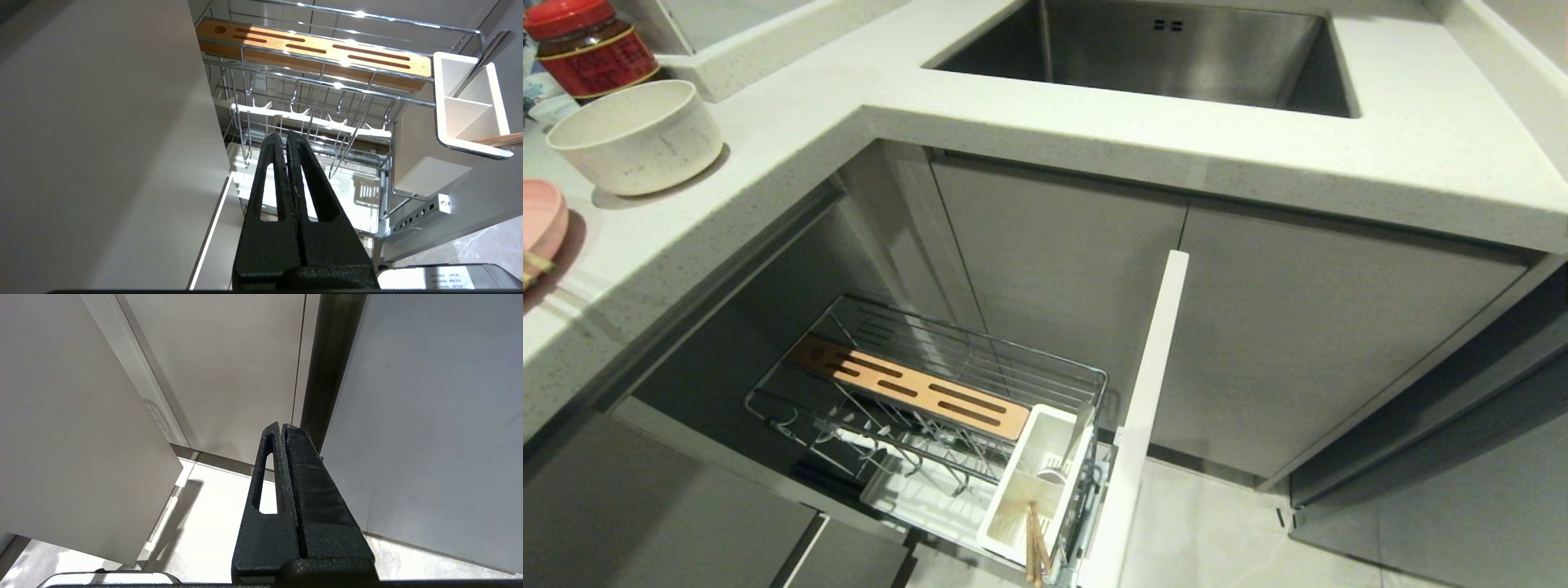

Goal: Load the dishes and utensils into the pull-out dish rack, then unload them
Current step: Pick up the chopsticks and place it in the cupboard

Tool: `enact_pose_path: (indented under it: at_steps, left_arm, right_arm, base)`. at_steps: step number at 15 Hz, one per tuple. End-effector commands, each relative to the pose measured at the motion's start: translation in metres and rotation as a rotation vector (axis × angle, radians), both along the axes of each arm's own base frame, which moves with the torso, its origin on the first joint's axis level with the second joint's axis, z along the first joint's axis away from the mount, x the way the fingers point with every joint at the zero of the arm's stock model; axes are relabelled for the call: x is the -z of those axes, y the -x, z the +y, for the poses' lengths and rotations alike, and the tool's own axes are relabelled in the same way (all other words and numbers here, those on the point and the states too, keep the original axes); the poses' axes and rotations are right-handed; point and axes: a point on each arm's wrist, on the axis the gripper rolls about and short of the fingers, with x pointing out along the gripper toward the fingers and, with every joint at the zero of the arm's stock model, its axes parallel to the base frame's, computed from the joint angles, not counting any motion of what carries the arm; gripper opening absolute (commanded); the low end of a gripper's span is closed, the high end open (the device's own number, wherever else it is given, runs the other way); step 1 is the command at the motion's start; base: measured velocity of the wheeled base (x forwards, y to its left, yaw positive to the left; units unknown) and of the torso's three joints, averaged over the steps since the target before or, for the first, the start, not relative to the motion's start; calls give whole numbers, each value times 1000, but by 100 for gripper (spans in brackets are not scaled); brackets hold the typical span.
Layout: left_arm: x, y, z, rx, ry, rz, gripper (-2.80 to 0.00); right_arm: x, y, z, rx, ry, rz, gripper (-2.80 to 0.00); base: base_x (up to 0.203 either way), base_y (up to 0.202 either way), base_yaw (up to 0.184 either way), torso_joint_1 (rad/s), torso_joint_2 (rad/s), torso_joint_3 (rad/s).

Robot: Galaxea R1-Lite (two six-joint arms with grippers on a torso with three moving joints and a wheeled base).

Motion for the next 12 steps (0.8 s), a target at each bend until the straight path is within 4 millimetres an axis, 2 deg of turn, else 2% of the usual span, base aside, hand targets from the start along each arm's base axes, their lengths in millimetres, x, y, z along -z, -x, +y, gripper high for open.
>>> enact_pose_path:
  at_steps: [1,5,6,8,10,12]
  left_arm:
    - [3,-1,0,-5,17,13,-280]
    - [3,-1,0,-5,23,9,-280]
    - [-3,0,0,-7,23,-15,-280]
    - [-32,10,0,-5,21,-128,-280]
    - [-81,37,0,-2,18,-267,-280]
    - [-124,66,0,-3,9,-303,-280]
  right_arm:
    - [7,-2,0,0,0,27,-280]
    - [7,-2,0,-1,0,26,-280]
    - [7,-2,0,0,0,27,-280]
    - [7,-2,0,-1,0,27,-280]
    - [7,-2,0,0,0,26,-280]
    - [7,-2,0,0,0,27,-280]
  base:
    - [0,0,0,5,2,-38]
    - [0,0,0,0,0,0]
    - [0,0,0,0,0,0]
    - [0,0,0,0,0,0]
    - [0,0,0,0,0,0]
    - [0,0,0,0,0,0]
